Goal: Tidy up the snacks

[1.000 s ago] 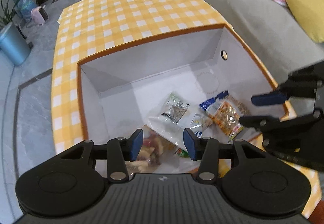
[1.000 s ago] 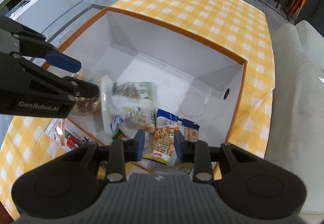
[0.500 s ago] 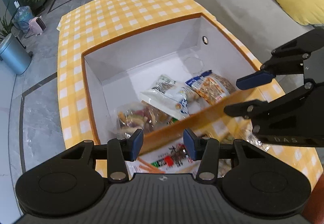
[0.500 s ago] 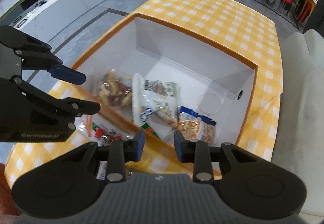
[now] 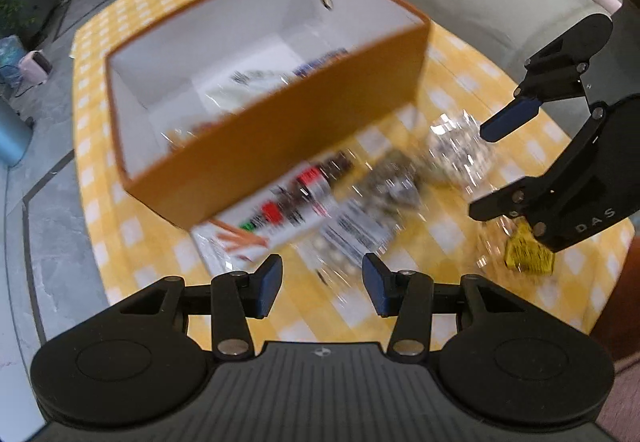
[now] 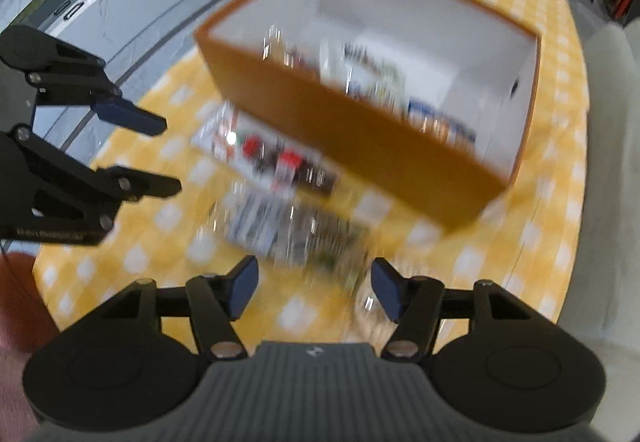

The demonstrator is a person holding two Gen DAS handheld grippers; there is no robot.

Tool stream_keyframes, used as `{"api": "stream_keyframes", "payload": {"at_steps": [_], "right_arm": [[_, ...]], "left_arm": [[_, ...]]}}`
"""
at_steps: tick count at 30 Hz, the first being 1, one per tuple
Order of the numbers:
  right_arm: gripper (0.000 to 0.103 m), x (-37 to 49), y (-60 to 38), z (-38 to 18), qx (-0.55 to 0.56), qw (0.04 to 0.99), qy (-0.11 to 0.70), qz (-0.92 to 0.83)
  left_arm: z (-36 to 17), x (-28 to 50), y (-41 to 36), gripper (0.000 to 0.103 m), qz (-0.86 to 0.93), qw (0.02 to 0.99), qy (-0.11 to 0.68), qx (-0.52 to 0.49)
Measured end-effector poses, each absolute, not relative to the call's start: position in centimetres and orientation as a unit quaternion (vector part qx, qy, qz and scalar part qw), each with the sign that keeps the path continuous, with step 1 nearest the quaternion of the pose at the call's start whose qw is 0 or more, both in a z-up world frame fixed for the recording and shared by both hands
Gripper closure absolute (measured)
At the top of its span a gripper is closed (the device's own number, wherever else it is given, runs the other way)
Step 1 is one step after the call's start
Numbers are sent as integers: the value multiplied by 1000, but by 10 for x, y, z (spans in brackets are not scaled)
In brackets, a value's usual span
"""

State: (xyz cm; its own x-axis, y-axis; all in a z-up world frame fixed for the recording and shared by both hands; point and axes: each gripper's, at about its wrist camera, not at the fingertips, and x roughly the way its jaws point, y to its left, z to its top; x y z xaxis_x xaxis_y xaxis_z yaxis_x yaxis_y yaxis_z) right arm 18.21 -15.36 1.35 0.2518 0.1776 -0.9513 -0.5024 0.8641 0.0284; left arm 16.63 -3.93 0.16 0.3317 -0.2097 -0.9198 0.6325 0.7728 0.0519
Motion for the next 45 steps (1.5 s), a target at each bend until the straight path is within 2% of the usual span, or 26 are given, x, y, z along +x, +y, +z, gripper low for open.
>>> {"api": "stream_keyframes", "payload": {"at_steps": [5, 10, 14, 17, 25, 29, 40, 42, 44, 45], "right_arm": [[35, 159, -170, -16, -147, 748, 609, 219], [25, 146, -182, -36, -145, 726, 636, 219], [17, 136, -182, -47, -146, 712, 646, 234], [15, 129, -177, -55, -169, 708, 643, 237], [16, 121, -163, -74, -219, 696, 642, 233], [24, 122, -159, -79, -227, 694, 645, 227], [30, 124, -148, -80, -232, 690, 649, 223], [32, 122, -144, -79, -237, 690, 646, 224], [33, 117, -141, -79, -242, 690, 643, 228], [33, 113, -140, -78, -245, 689, 642, 232]], "left_arm": [[-21, 153, -45, 48, -274, 777, 520, 225], [-40, 151, -40, 48, -261, 773, 530, 231], [-52, 155, -30, 48, -249, 776, 537, 217], [-61, 157, -27, 48, -241, 776, 539, 220], [-78, 164, -29, 48, -246, 774, 548, 201], [-79, 171, -33, 48, -243, 779, 548, 184], [-84, 168, -53, 47, -217, 781, 544, 216], [-84, 166, -59, 53, -212, 781, 544, 219], [-84, 164, -64, 71, -214, 779, 547, 217], [-84, 162, -66, 73, -212, 778, 549, 220]]}}
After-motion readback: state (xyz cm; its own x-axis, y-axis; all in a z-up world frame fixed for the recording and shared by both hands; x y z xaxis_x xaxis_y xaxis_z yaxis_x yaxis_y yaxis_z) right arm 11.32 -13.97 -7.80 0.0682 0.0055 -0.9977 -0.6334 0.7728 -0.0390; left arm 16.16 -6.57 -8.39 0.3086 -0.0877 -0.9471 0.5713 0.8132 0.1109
